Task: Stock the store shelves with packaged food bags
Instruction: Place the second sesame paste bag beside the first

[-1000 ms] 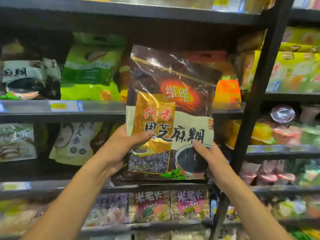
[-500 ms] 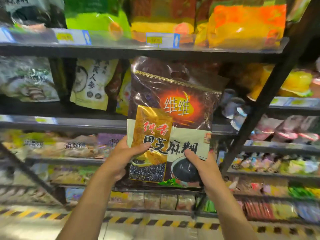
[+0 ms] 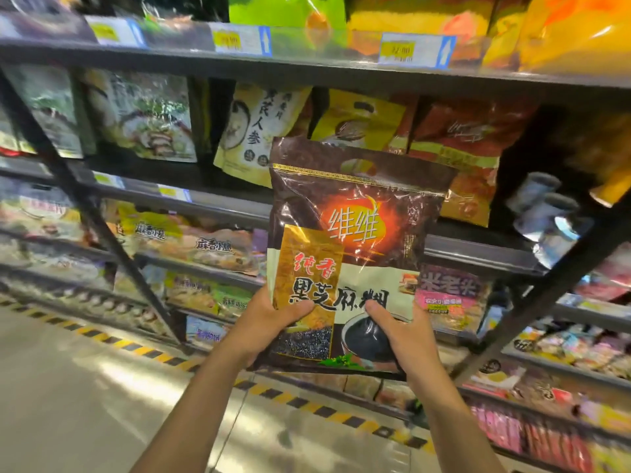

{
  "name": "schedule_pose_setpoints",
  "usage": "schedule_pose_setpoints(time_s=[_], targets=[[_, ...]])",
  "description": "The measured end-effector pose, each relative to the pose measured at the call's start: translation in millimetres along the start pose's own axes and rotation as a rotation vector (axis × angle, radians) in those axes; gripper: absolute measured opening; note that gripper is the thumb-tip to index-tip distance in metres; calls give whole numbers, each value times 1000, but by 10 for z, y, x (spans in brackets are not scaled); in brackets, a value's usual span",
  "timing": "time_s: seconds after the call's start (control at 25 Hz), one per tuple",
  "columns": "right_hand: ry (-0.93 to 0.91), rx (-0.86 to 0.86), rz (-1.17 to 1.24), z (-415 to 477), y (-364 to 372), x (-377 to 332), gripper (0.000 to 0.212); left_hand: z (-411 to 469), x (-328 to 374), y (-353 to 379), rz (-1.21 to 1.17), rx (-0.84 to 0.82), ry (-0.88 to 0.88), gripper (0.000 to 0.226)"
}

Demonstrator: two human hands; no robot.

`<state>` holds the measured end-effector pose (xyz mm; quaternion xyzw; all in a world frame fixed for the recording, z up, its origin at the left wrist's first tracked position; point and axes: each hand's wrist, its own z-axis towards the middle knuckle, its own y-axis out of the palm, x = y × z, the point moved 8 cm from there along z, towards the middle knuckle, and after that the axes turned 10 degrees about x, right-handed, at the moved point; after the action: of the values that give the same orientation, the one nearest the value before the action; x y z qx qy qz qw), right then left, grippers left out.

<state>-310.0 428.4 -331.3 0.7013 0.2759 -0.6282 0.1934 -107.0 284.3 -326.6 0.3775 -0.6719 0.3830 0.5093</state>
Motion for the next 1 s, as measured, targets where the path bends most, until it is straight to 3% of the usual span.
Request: schedule_pose_setpoints(time_s=[0.08, 0.28, 0.48, 0.84, 1.0], targets=[[5, -31, -8, 2, 110, -6, 21, -32, -20, -99, -24, 20, -15, 31], [-14, -89, -26, -25, 483, -21, 24, -86, -70, -454, -70, 65, -24, 50], [-32, -143, -50, -143, 1006, -76, 18, -106, -157, -966, -110, 131, -30, 29], [-72, -204, -28, -666, 2250, -217, 21, -69, -334, -2277, -167, 164, -28, 47], [-64, -197, -16, -991, 2919, -245, 18, -4, -394, -3030, -149, 175, -24, 42]])
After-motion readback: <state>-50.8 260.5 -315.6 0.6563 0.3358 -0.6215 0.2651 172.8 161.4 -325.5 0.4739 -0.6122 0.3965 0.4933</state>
